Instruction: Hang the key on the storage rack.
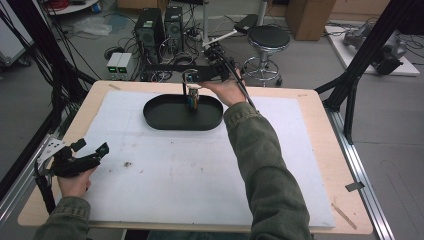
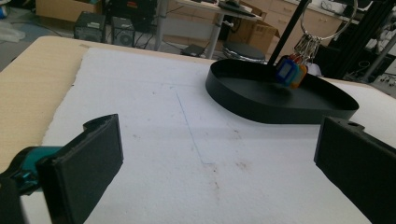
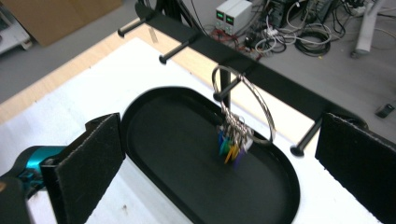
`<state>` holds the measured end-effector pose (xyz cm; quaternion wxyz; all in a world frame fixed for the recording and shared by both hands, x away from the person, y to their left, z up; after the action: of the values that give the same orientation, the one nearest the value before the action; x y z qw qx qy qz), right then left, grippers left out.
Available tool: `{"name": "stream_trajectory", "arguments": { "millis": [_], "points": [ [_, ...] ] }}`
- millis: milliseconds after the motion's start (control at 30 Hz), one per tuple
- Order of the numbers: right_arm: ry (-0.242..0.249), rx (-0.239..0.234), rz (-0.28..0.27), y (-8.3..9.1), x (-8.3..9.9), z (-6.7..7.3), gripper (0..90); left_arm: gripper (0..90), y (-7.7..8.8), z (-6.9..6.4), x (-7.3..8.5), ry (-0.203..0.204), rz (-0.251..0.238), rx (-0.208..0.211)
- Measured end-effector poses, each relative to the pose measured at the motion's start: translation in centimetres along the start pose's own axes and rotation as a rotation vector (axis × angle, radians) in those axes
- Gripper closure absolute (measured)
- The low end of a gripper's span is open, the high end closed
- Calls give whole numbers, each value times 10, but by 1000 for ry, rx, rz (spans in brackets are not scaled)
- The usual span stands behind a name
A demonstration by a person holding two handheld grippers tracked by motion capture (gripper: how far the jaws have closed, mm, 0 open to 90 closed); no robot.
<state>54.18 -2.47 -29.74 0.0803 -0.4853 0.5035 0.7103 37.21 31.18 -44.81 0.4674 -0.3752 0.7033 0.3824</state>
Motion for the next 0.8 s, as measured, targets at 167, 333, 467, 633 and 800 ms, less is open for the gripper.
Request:
{"name": "stream_trajectory", "arguments": {
  "millis": [167,333,467,633,800],
  "points": [
    [-8,8,-10,11,4,-1,5,17,0,1,0,0,2,-2],
    [-20,24,-14,19,15,-8,5,17,0,1,0,0,0,-1],
    [-32,29,-20,26,23,-14,5,17,0,0,0,1,1,-2],
    [-47,30,-16,31,36,-20,5,17,1,0,0,-1,2,-3],
    [-47,37,-14,37,41,-24,5,17,1,0,0,-4,4,-4]
  ]
}}
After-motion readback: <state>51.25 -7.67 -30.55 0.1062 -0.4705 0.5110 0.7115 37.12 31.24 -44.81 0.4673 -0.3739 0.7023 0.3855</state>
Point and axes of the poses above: each handheld gripper's, and its own axes: y roughly backward along the jaws, x roughly out of its underside, z roughly to its left, the point moved 9 cm from there along -y, roughly forward along the jaws, and after that the axes turned 5 degrees about x, right-handed, at the moved point
